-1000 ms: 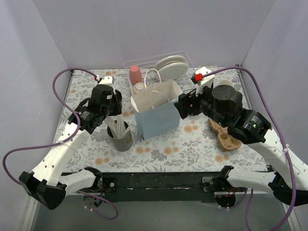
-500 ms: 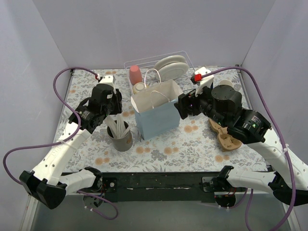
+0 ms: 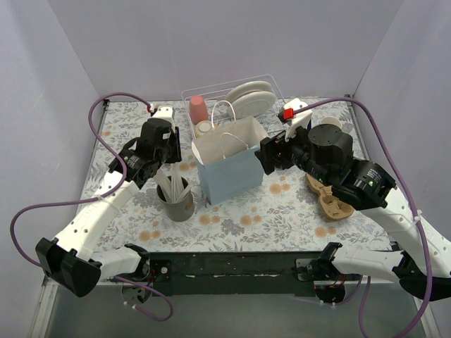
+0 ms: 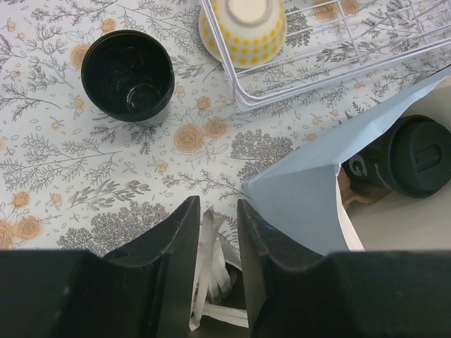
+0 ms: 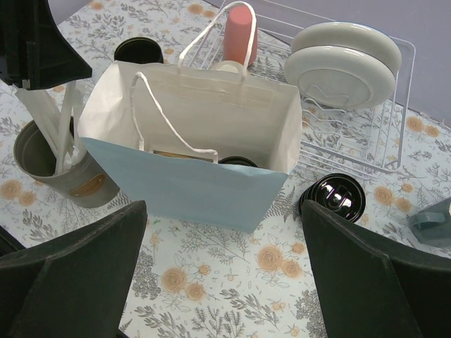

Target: Pack the takeout coffee

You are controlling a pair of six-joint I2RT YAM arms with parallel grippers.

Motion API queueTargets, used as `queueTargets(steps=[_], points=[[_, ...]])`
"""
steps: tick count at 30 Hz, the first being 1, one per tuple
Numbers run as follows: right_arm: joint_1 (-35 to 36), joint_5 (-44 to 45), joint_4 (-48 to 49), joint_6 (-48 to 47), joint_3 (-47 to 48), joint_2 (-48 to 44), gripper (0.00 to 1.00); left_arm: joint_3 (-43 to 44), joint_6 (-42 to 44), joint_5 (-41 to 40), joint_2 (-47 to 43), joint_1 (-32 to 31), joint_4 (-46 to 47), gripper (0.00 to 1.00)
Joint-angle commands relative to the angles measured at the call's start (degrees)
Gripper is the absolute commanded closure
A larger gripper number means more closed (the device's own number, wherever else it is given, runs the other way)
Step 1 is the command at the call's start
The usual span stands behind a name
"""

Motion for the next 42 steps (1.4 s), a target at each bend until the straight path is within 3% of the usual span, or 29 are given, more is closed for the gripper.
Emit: queueTargets(steps=[1,7,13,26,35,38,42], points=[[0.2,0.4,1.3,-0.3,0.2,-0.8,0.01,1.3,1.7,0.2,0.0,0.4,1.4,0.74],[0.2,0.3,1.4,-0.3,0.2,-0.7,0.02,0.8,2.1,0.0,-0.8,0.4,0.7,0.82],[0.2,-0.1,1.6,-0.3,0.3,-0.8,0.02,5.3,3.5,-0.8,-0.4,0.4,-1.7,1.0],[0.2,-0.8,1.4,-0.4,2.1,-0.3,0.02,15.6,3.1,-2.2,-2.2,0.4,-8.6,1.0],[0.2,-0.8,0.5,-0.5,4.4,0.7,0.02,39.8,0.9,1.7,1.2,0.4,-14.5,1.0],[0.2,-0.7,0.5,-0.6,5.2,0.8,0.02,44.7,0.4,4.2,1.3,0.4,-13.1,1.0],[0.2,-0.4,0.6,-0.8,6.1,1.1,0.02,45.2,-0.4,9.4,1.0,0.4,-4.2,1.0]])
